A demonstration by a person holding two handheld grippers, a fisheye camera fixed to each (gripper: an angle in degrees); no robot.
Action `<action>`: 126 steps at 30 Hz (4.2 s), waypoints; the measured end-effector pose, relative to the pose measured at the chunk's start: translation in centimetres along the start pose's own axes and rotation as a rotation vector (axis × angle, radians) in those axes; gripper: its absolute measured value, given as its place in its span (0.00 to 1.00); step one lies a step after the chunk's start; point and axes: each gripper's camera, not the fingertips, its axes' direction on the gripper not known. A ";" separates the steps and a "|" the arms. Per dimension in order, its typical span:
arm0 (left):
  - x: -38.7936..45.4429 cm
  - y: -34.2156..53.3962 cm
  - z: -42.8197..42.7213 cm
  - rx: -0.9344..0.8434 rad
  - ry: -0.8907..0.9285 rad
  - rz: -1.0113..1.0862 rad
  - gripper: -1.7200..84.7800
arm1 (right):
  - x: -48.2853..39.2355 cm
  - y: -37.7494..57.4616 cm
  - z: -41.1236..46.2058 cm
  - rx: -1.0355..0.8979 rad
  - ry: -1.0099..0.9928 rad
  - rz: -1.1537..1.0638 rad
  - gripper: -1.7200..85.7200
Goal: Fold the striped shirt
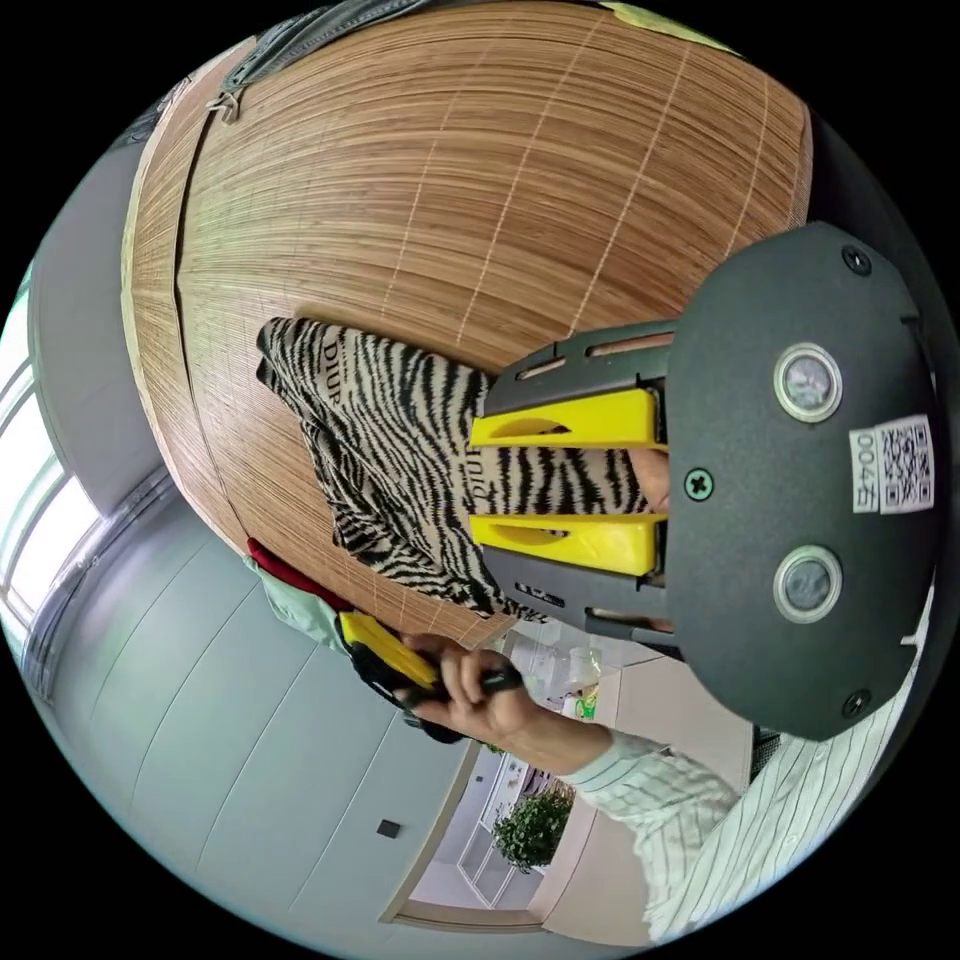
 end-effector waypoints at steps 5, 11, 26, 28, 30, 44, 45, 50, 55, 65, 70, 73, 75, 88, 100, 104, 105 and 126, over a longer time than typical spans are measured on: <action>0.5 -2.1 6.1 -0.103 -0.141 0.033 0.02 | -2.1 2.3 -0.2 0.025 0.077 -0.155 0.14; -1.5 -4.9 9.1 -0.099 -0.231 0.009 0.02 | -2.1 4.1 1.9 -0.080 0.176 -0.261 0.11; 3.6 -3.6 8.2 -0.109 -0.171 0.172 0.02 | -2.9 6.2 0.1 0.018 0.181 -0.279 0.11; 5.1 -1.6 7.9 -0.122 -0.278 0.266 0.02 | -3.4 7.2 -0.6 0.022 0.186 -0.300 0.11; 4.9 -0.6 8.2 -0.131 -0.296 0.289 0.02 | -3.7 8.3 -0.9 0.024 0.154 -0.311 0.11; 6.1 -3.2 18.1 -0.265 -0.375 0.276 0.02 | -0.6 -0.7 -1.5 0.046 0.196 -0.128 0.10; 5.7 -3.6 19.8 -0.287 -0.361 0.261 0.02 | -0.4 -1.8 -0.9 0.035 0.204 -0.119 0.09; 4.7 -5.4 24.5 -0.290 -0.399 0.230 0.02 | -2.2 -9.4 5.1 -0.068 0.324 -0.258 0.10; 1.4 -8.1 23.2 -0.210 -0.404 0.134 0.02 | -0.7 -10.8 9.3 -0.214 0.454 -0.355 0.11; -2.6 -8.2 20.2 -0.113 -0.220 0.058 0.02 | 3.6 -11.5 4.4 -0.020 0.196 -0.226 0.08; -3.6 -8.2 19.2 -0.107 -0.172 0.039 0.02 | 5.4 -15.4 5.4 -0.035 0.167 -0.126 0.07; -4.3 -8.3 18.7 -0.112 -0.144 0.021 0.02 | 8.9 -16.4 6.8 -0.088 0.204 -0.024 0.04; -4.6 -8.3 18.3 -0.112 -0.128 0.011 0.02 | 10.9 -16.7 5.7 -0.080 0.090 0.077 0.05; -2.0 -8.3 14.7 -0.196 -0.161 0.020 0.02 | 7.7 -1.9 -0.6 -0.101 -0.203 0.008 0.07; 1.9 4.1 3.7 -0.082 0.036 0.063 0.02 | 11.3 5.2 -4.3 -0.166 -0.263 0.216 0.12; 1.3 12.6 0.2 -0.049 0.021 -0.015 0.03 | 12.6 7.9 -3.4 -0.205 -0.371 0.312 0.13; 0.7 15.0 -0.7 -0.041 0.016 -0.052 0.03 | 12.6 8.0 -3.2 -0.210 -0.381 0.315 0.13; -3.4 26.0 1.2 -0.084 0.058 -0.326 0.10 | 14.2 5.1 -0.7 -0.316 -0.436 0.415 0.15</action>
